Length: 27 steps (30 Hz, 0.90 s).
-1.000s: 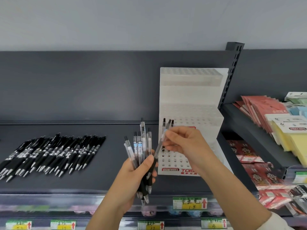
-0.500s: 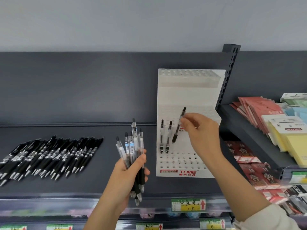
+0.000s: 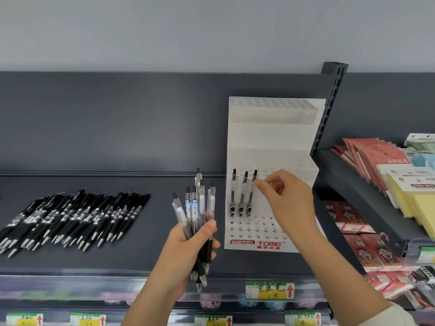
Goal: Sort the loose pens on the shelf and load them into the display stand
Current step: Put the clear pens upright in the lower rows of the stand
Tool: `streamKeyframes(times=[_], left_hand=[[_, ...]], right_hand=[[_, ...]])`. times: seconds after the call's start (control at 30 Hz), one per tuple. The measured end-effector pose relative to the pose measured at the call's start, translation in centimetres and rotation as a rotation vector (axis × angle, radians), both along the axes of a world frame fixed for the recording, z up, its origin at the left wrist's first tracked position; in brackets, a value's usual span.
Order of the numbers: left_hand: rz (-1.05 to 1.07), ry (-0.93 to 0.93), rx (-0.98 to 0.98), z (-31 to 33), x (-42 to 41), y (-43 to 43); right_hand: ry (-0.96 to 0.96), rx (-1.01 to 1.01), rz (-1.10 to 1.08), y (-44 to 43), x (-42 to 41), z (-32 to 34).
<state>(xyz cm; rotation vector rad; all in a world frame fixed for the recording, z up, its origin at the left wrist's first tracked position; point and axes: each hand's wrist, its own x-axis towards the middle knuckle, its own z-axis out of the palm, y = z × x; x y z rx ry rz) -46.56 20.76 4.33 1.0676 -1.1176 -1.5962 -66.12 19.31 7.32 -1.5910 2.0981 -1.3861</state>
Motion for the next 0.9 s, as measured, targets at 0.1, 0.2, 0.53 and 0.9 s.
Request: streamKeyframes(times=[0.1, 0.2, 0.53, 0.9], left_hand=[[-0.048, -0.023, -0.004, 0.1, -0.5, 0.1], [-0.122, -0.064, -0.029, 0.1, -1.2, 0.4], [-0.199, -0.001, 0.017, 0.0, -2.2, 0.7], [-0.087, -0.021, -0.021, -0.2, -2.1, 0.2]], right_hand=[[-0.142, 0.093, 0.234, 1.2, 1.3, 1.0], [-0.251, 0.299, 0.468, 1.7, 2.6, 0.5], [-0.716, 0.175, 0.426, 2.1, 0.4, 1.2], [-0.665, 0.035, 0.316, 1.8, -1.8, 2.9]])
